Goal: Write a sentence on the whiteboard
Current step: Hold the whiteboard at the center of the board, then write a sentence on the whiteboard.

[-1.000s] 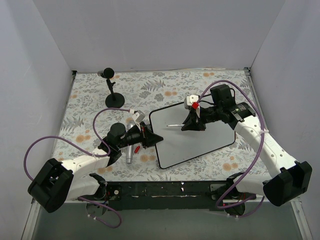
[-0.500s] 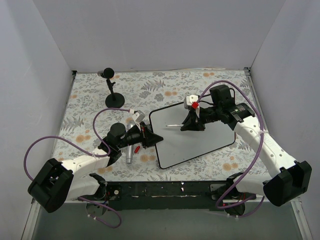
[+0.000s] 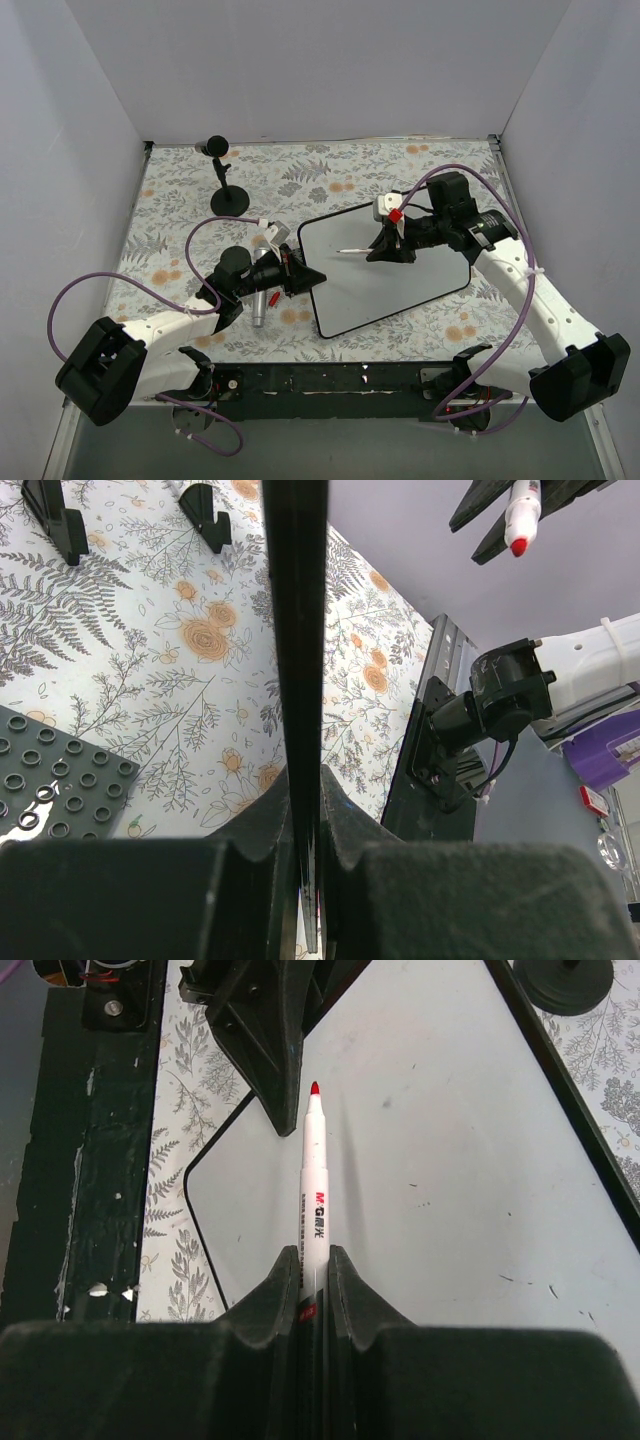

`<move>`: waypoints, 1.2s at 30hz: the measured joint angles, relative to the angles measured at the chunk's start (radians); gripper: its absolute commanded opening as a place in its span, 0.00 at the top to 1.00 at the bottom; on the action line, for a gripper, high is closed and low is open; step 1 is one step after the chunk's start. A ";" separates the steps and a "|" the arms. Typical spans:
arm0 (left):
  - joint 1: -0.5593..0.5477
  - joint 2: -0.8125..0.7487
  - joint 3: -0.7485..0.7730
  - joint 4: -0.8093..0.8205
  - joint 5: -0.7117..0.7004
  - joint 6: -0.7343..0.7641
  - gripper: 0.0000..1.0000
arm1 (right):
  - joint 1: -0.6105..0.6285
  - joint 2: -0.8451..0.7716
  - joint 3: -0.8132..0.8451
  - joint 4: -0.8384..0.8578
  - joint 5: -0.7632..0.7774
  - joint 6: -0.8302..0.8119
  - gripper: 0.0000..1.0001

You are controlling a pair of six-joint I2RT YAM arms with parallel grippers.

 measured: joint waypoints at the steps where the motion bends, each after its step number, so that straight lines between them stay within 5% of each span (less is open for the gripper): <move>1: 0.000 0.000 0.000 0.000 0.000 -0.001 1.00 | -0.002 -0.002 0.001 -0.006 0.001 -0.004 0.99; 36: 0.000 -0.003 -0.013 0.014 -0.007 -0.021 1.00 | 0.089 0.035 0.018 -0.034 0.051 -0.017 0.99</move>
